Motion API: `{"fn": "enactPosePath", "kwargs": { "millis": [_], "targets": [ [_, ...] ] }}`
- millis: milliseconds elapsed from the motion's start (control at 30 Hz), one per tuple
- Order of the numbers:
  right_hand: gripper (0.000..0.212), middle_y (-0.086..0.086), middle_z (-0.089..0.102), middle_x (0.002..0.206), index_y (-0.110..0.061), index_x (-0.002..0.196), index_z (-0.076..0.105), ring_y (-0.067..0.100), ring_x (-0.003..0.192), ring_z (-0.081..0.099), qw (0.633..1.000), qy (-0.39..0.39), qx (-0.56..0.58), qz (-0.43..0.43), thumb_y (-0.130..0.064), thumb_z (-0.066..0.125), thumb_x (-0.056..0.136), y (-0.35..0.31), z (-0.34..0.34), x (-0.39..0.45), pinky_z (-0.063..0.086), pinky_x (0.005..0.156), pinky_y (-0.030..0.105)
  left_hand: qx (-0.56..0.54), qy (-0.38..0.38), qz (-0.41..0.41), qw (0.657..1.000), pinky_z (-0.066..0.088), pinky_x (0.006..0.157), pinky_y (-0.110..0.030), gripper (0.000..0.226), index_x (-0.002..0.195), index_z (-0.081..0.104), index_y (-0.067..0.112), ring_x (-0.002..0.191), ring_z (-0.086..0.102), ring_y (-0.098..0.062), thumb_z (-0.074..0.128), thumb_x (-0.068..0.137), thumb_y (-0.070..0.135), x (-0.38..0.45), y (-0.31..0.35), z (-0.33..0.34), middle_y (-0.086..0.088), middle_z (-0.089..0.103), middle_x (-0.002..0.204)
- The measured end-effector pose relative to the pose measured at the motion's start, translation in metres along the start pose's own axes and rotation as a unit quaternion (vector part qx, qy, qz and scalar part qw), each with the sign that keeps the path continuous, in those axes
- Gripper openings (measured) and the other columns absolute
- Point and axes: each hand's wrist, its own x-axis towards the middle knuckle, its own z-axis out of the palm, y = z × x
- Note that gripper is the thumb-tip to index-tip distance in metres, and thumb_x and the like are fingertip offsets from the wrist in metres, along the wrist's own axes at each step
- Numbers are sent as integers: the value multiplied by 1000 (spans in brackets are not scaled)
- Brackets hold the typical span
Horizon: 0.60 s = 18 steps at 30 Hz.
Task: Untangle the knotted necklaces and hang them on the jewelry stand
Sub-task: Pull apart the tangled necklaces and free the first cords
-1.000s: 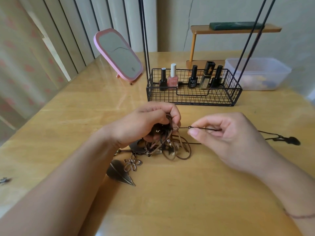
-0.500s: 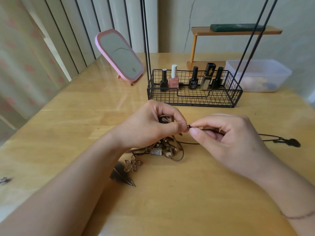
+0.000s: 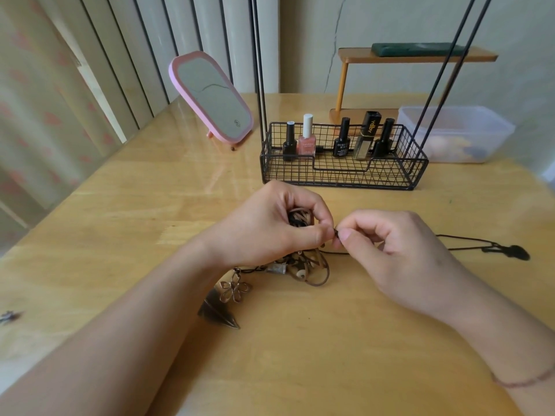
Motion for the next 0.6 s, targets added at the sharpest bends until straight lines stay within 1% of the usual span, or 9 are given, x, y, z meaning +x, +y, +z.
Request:
{"fn": "enactPosePath", "kwargs": {
  "millis": [67, 133, 267, 367, 467, 600],
  "targets": [
    [24, 0, 50, 54, -21, 73, 68, 5, 50, 39, 1000, -2, -8, 4, -16, 59, 94, 0, 0, 0, 30, 46, 18, 6, 4, 0, 1000, 35, 56, -5, 10, 82, 71, -3, 51, 48, 4, 65, 90, -5, 0, 0, 0, 19, 57, 58],
    [23, 2, 53, 56, -22, 74, 68, 8, 50, 39, 1000, -4, -15, 10, -21, 58, 94, 0, 0, 0, 32, 47, 22, 12, 6, -3, 1000, 35, 55, -4, 10, 83, 71, -5, 51, 48, 4, 65, 90, -5, 1, 0, 0, 19, 57, 58],
    [22, -12, 42, 50, -27, 74, 68, 5, 46, 34, 999, -17, 23, 45, -31, 55, 92, 0, -1, 1, 27, 44, 22, 28, 2, -3, 1000, 34, 56, -4, 10, 84, 71, -4, 52, 49, 4, 65, 91, -3, 1, 0, -1, 19, 57, 59],
    [22, -13, 43, 48, -26, 75, 68, 5, 45, 33, 998, -21, 29, 60, -28, 56, 93, 2, -1, 1, 26, 44, 20, 38, 3, -9, 999, 34, 55, -6, 9, 84, 72, -1, 51, 47, 2, 67, 91, -1, 0, 0, -1, 17, 57, 59],
    [21, -12, 42, 49, -24, 76, 68, 6, 44, 33, 998, -22, 6, 54, -25, 57, 93, 2, 0, 1, 26, 43, 18, 54, -4, -14, 998, 37, 58, -9, 7, 85, 74, 2, 55, 50, 1, 68, 90, 3, 0, -1, -2, 13, 60, 65],
    [21, -7, 39, 49, -17, 76, 69, 7, 44, 30, 998, -29, -18, 48, -15, 59, 94, 2, -1, 0, 23, 42, 17, 58, -12, -24, 998, 39, 58, -10, 7, 86, 73, 3, 57, 52, 1, 68, 91, 4, 0, -1, -1, 13, 62, 67]
  ]
}}
